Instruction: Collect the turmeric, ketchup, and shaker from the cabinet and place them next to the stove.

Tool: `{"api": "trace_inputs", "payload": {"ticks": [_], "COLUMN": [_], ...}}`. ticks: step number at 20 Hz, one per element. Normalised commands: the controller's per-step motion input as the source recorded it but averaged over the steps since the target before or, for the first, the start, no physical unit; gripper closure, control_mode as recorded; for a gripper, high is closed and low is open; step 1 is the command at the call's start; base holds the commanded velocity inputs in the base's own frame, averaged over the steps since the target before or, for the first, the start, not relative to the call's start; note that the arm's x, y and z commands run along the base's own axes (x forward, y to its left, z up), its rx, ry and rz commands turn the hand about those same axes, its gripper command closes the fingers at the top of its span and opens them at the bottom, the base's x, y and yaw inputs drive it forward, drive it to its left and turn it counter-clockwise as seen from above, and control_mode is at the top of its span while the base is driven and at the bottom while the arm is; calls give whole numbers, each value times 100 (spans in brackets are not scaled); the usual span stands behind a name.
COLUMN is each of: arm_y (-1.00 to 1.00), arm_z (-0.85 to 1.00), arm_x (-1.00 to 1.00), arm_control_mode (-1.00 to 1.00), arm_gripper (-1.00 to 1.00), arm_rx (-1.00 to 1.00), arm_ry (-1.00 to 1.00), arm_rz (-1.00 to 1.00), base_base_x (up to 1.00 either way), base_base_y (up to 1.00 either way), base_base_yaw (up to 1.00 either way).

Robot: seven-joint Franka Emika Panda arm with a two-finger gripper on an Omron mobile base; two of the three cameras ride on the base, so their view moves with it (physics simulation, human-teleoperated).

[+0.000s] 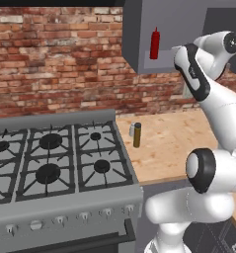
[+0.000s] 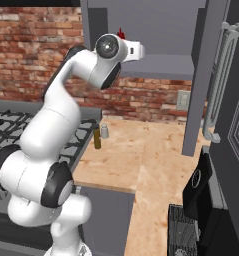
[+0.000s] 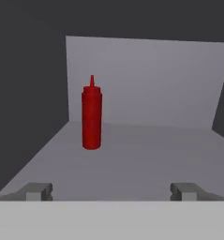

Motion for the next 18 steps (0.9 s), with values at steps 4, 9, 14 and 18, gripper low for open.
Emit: {"api": "trace_inputs", "payload": {"ticks": [4,9,14,18], "arm_y": [0,0,0,0], "arm_z": [6,5,6,1], "arm_x": [44,39,31,29], "arm_control_mode": [-100,-100,-100,-100], "arm_gripper": [-100,-100,-100,-100], "arm_rx": [0,0,0,0], "arm_ry": [7,1,0,0], "arm_rz": [0,1,3,5], "base_base_x": [0,0,0,0], "base_base_y": [0,0,0,0], "base_base_yaw": [0,0,0,0]}}
